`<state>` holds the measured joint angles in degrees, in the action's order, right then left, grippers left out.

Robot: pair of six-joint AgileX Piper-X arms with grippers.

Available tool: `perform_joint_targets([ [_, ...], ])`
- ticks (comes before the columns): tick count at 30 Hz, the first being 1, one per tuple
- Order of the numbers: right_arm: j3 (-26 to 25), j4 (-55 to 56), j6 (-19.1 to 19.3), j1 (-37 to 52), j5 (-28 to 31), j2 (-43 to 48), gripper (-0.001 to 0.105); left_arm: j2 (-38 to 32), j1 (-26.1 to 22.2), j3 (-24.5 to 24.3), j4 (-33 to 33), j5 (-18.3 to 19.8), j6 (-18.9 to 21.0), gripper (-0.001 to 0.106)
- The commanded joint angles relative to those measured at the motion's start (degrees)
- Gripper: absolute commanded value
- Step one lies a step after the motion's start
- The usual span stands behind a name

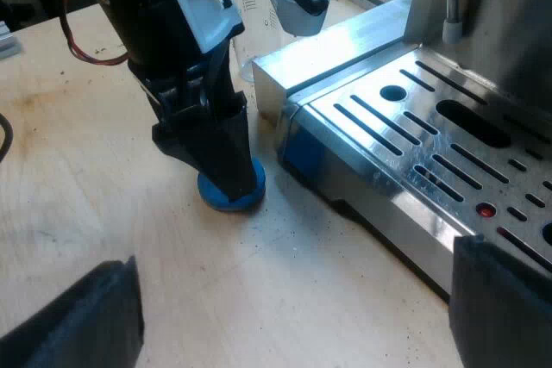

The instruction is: Grind coffee beans and then tamp

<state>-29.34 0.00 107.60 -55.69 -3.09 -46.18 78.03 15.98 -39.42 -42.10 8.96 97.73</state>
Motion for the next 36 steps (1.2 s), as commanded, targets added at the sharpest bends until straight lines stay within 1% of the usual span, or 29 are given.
perform_joint_targets([
  [1, 0.0, -0.7, 0.1, -0.1, 0.3, 0.0, 0.074, -0.2, 0.1, -0.3, -1.3, -0.6, -0.2, 0.060],
  [2, 0.0, -0.7, 0.1, -0.1, 0.3, 0.0, 0.074, -0.2, 0.1, -0.3, -1.4, -0.6, -0.2, 0.057],
  [4, 0.0, -0.7, 0.1, -0.1, 0.6, 0.0, 0.074, -0.2, 0.1, -0.3, -2.5, -0.3, -0.2, 0.038],
  [5, 0.0, -0.7, 0.1, -0.1, 0.6, 0.0, 0.074, -0.2, 0.1, -0.3, -2.7, 0.0, -0.2, 0.035],
  [7, 0.0, -0.7, 0.1, -0.1, 0.6, 0.0, 0.074, -0.2, 0.1, -0.3, -3.4, 0.4, -0.2, 0.018],
  [8, 0.0, -0.7, 0.1, -0.1, 0.6, 0.0, 0.074, -0.2, 0.1, -0.3, -3.5, 0.4, -0.2, 0.015],
  [10, 0.0, -0.7, 0.1, -0.1, 0.6, 0.0, 0.074, -0.2, 0.1, -0.3, -4.1, 0.7, -0.2, 0.000],
  [17, 0.0, -0.7, 0.1, -0.1, 0.6, 0.0, 0.074, -2.1, 0.1, -2.5, -7.9, 0.7, -0.3, 0.000],
  [20, 0.0, -0.7, 0.1, -0.1, 0.7, 0.0, 0.074, -5.3, 0.1, -4.0, -8.8, 0.7, -0.3, 0.000],
  [21, 0.0, -0.7, -0.8, -0.1, 0.6, 0.0, 0.074, -6.7, 0.1, -4.5, -8.7, 0.7, -0.3, 0.000],
  [22, 0.0, -0.7, -3.6, -0.1, 0.6, 0.0, 0.074, -8.2, 0.1, -4.9, -8.7, 0.7, -0.3, 0.000],
  [23, 0.0, -0.7, -5.2, -0.1, 0.6, 0.1, 0.074, -8.7, 0.1, -5.2, -8.7, 0.7, -0.3, 0.000],
  [24, 0.0, -0.7, -8.0, -0.1, 0.6, 0.2, 0.074, -10.2, 0.2, -5.7, -9.0, 0.7, -0.3, 0.000],
  [25, 0.0, -0.4, -9.2, -0.1, 0.6, 0.2, 0.074, -11.4, 0.2, -6.2, -9.3, 1.0, -0.1, 0.000],
  [30, 0.0, 2.6, -8.4, -0.1, 0.6, 0.7, 0.074, -16.3, 0.3, -7.6, -12.1, 3.4, 0.0, 0.000],
  [33, 0.0, 6.1, -8.1, -0.1, 1.0, 2.3, 0.074, -19.0, 0.3, -7.8, -13.5, 3.7, 0.1, 0.000],
  [34, 0.0, 8.1, -6.5, -0.1, 1.8, 3.3, 0.074, -19.9, 0.3, -7.8, -14.0, 3.7, 0.1, 0.000],
  [35, 0.0, 8.5, -6.2, -0.1, 2.0, 3.5, 0.074, -20.4, 0.3, -7.8, -14.3, 3.7, 0.1, 0.000],
  [36, 0.0, 11.5, -4.6, -0.1, 3.9, 5.2, 0.074, -21.7, 0.9, -7.8, -14.8, 3.7, 0.1, 0.000],
])
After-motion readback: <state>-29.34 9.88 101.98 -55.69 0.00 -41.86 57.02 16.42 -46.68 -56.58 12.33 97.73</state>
